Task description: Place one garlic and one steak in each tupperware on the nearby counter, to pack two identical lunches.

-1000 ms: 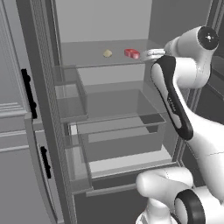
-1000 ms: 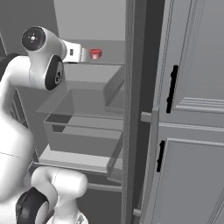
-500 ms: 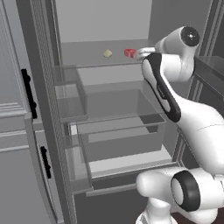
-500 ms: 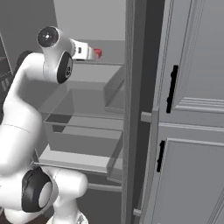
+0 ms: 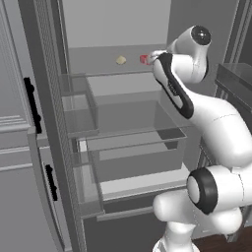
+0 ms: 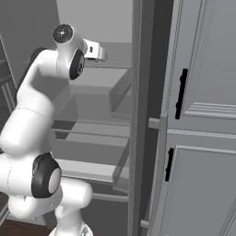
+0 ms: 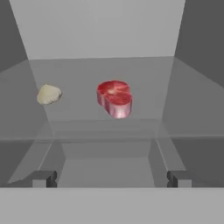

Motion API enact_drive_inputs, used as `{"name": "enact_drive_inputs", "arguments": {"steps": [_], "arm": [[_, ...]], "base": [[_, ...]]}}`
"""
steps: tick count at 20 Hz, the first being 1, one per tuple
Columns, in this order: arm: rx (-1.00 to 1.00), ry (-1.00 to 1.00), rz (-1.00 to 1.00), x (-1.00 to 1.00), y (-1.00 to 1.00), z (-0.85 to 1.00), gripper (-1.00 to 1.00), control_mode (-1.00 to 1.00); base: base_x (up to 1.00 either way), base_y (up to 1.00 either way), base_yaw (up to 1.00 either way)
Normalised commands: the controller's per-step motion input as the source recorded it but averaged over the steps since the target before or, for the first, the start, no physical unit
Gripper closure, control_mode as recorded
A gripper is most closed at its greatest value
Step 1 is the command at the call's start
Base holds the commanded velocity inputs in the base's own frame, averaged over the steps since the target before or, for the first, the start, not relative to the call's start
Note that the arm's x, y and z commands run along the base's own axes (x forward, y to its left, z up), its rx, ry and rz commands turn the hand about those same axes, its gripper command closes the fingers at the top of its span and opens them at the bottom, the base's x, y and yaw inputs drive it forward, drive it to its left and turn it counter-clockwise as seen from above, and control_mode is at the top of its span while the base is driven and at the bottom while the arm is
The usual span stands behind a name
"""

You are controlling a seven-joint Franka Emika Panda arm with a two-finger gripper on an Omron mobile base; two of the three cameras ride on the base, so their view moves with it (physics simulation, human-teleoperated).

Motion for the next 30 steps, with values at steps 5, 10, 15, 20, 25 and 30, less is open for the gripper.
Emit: {"name": "enact_drive_inputs", "arguments": {"steps": [5,10,15,20,25,30], "arm": [[0.00,0.01,0.04,0.54,-0.06,-0.19,-1.00,-1.00],[0.00,0.00,0.04,0.61,0.00,-0.23,-1.00,-1.00],[0.00,0.00,0.03,0.58,-0.01,-0.09,-1.00,-1.00],[0.00,0.00,0.02,0.58,0.00,-0.09,-1.00,-1.00],[0.00,0.00,0.02,0.57,0.00,-0.09,-1.00,-1.00],[0.00,0.01,0.02,0.41,0.00,-0.23,1.00,-1.00]], "base": [[0.00,0.00,0.00],[0.00,0.00,0.00],[0.00,0.00,0.00],[0.00,0.00,0.00],[0.00,0.00,0.00],[0.00,0.00,0.00]]}}
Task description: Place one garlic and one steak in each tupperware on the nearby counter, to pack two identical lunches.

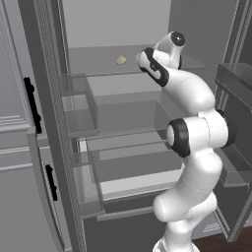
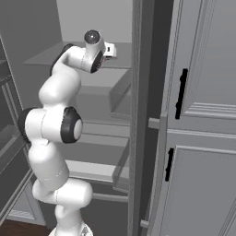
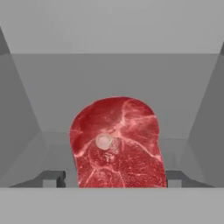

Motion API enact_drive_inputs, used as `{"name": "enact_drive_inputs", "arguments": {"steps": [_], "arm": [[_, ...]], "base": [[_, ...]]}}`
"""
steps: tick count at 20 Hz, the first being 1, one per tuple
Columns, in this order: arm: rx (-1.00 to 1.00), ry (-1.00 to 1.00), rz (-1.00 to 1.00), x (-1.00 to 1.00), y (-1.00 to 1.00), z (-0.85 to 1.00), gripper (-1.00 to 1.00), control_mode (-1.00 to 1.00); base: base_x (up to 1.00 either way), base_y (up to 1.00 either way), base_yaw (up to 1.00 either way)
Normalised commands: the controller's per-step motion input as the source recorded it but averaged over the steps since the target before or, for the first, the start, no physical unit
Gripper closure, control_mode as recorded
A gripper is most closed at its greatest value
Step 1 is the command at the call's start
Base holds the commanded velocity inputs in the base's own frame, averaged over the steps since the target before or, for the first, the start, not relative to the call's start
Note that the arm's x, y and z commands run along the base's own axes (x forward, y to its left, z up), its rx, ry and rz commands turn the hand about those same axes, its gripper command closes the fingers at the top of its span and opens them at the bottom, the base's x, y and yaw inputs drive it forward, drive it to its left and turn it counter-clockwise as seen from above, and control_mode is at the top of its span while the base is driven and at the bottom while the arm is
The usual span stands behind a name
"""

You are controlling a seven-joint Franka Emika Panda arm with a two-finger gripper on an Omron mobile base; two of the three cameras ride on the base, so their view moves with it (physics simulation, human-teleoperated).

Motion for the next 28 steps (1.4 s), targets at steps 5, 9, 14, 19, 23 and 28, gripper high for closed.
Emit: {"name": "enact_drive_inputs", "arguments": {"steps": [5,9,14,19,23,28], "arm": [[-0.01,0.01,0.05,0.03,0.00,-0.33,1.00,-1.00],[-0.06,-0.06,0.03,-0.77,0.21,-0.07,1.00,-1.00],[-0.03,-0.10,0.00,-1.00,0.31,0.05,1.00,-1.00],[0.00,-0.04,0.00,-1.00,0.13,0.09,1.00,-1.00],[0.00,-0.02,0.00,-1.00,0.00,0.10,1.00,-1.00],[0.00,-0.08,0.00,-1.00,0.00,0.00,1.00,-1.00]], "base": [[0.00,0.00,0.00],[0.00,0.00,0.00],[0.00,0.00,0.00],[0.00,0.00,0.00],[0.00,0.00,0.00],[0.00,0.00,0.00]]}}
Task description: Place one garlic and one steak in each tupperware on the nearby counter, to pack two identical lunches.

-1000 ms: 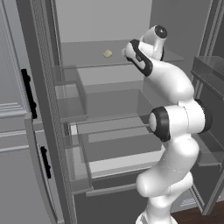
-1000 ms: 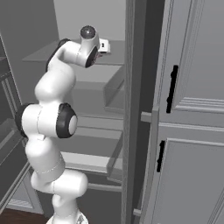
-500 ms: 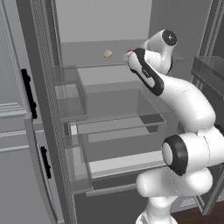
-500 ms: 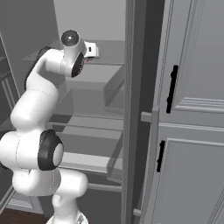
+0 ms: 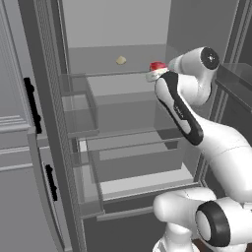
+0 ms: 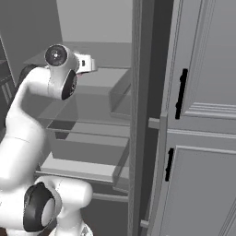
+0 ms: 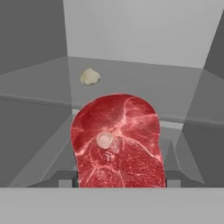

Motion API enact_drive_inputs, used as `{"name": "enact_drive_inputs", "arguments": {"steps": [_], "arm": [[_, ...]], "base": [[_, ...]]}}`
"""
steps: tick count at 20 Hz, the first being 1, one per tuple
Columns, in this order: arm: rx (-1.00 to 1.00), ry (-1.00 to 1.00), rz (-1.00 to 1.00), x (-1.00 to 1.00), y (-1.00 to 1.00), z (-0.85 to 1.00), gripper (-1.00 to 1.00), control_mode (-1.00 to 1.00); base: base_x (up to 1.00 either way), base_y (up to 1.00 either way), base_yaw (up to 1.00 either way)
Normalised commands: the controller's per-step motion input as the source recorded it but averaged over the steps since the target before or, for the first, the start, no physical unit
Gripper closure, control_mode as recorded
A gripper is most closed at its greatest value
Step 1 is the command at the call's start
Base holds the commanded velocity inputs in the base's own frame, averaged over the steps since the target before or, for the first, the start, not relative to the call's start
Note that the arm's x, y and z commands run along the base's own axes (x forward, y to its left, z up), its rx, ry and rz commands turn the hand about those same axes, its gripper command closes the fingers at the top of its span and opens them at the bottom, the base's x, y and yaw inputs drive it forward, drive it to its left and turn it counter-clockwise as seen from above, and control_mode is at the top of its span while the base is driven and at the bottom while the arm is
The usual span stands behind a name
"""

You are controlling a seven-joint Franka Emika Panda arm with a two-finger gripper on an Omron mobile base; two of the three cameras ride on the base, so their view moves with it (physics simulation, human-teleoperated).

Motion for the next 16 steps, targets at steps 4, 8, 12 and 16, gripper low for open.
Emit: {"name": "enact_drive_inputs", "arguments": {"steps": [4,8,12,16], "arm": [[0.00,-0.04,0.00,-1.00,0.00,-0.05,1.00,-1.00],[0.00,0.00,0.00,-1.00,0.00,-0.23,1.00,-1.00],[-0.01,0.00,0.00,-0.50,0.00,-0.19,1.00,1.00],[0.00,0.00,0.00,0.00,0.00,0.00,1.00,1.00]], "base": [[0.00,0.00,0.00],[0.00,0.00,0.00],[-0.50,0.00,0.00],[-1.00,0.00,0.00]]}}
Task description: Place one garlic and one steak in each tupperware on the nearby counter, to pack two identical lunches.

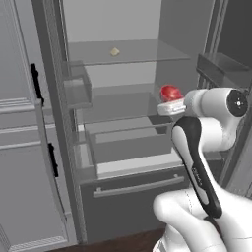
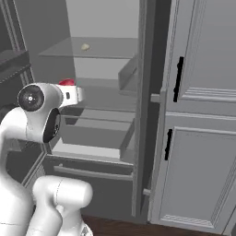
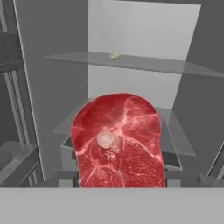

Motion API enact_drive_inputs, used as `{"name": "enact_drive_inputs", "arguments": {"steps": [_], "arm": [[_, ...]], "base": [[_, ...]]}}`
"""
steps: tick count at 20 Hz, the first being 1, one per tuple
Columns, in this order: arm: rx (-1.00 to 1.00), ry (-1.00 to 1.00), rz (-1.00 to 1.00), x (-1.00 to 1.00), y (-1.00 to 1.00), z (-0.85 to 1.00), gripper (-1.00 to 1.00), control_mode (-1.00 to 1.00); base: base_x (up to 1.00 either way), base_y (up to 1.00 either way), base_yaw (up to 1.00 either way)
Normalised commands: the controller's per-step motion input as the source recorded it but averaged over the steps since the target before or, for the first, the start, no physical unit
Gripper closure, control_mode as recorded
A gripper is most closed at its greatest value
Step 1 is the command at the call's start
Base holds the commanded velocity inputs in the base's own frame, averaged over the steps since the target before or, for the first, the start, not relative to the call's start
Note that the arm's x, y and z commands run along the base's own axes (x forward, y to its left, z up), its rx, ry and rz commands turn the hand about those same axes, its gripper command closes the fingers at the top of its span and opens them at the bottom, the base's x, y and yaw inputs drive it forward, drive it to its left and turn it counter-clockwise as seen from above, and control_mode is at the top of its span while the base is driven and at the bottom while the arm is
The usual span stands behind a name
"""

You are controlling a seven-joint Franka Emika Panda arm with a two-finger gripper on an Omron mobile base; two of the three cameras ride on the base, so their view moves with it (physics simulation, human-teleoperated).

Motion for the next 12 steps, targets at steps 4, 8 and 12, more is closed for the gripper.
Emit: {"name": "enact_drive_inputs", "arguments": {"steps": [4,8,12], "arm": [[0.00,0.00,0.00,0.00,0.00,0.00,1.00,1.00],[0.00,0.00,0.00,0.00,0.00,0.00,1.00,1.00],[0.00,0.00,0.00,0.00,0.00,0.00,1.00,1.00]], "base": [[-1.00,0.11,0.01],[-0.88,0.66,0.32],[-0.23,0.76,0.65]]}}
